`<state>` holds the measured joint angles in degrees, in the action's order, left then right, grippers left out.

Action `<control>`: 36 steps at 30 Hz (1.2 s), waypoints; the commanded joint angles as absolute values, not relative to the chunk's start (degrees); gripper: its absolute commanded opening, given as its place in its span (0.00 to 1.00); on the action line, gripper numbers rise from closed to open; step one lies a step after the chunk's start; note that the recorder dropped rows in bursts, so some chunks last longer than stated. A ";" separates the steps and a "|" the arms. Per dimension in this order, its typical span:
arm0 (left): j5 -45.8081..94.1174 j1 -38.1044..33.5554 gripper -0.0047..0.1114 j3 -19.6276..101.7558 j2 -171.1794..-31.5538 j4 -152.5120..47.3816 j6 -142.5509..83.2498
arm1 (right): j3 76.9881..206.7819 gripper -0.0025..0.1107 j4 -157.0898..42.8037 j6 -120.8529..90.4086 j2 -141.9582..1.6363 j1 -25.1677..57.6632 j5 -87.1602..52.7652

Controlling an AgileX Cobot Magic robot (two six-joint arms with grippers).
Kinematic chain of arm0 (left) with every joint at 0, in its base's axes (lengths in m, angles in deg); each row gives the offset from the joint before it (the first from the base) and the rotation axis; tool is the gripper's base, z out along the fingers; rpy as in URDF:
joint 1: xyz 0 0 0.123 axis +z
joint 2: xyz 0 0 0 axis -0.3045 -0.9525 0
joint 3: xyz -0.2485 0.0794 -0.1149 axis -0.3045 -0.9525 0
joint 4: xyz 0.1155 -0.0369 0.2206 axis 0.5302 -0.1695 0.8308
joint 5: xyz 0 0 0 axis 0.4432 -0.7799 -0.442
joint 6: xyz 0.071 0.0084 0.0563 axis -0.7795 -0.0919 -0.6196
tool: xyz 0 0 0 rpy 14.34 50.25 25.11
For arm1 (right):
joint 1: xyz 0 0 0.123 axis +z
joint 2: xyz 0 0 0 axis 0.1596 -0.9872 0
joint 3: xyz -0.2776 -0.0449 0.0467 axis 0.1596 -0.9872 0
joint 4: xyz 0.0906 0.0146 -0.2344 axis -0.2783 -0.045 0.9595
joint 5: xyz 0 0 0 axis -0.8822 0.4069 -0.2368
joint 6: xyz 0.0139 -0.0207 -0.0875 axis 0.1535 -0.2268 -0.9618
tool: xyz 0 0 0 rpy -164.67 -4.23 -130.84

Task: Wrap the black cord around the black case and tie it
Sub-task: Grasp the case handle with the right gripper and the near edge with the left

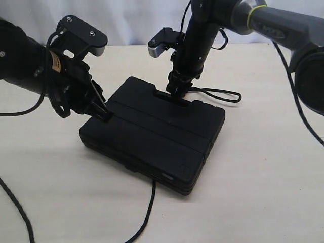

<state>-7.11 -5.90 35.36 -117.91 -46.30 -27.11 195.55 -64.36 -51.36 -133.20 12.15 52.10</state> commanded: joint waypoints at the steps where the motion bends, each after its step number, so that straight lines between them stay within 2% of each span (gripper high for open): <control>1: -7.26 -5.98 0.32 35.97 -117.97 -45.78 -27.32 | 195.91 0.41 -63.81 -53.12 -135.12 12.13 51.19; 14: -6.95 -5.98 0.32 35.97 -117.97 -45.80 -27.32 | 195.91 0.40 -64.76 -53.12 -138.34 12.26 48.15; 15: -6.95 -5.98 0.32 35.97 -117.97 -45.80 -27.32 | 195.91 0.37 -65.06 -52.24 -138.49 12.26 47.99; 19: -6.74 -5.98 0.32 35.97 -117.97 -45.80 -27.32 | 196.30 0.06 -65.20 -47.30 -138.12 12.26 46.28; 24: -6.61 -5.98 0.32 35.97 -117.97 -45.80 -27.32 | 196.80 0.06 -63.49 -36.09 -137.44 12.26 45.59; 31: -6.61 -5.98 0.32 35.97 -117.97 -45.80 -27.32 | 196.80 0.06 -46.54 -10.39 -137.33 12.14 47.25; 36: -6.61 -5.98 0.32 35.97 -117.97 -45.80 -27.32 | 196.80 0.06 -42.78 2.35 -136.67 11.09 51.85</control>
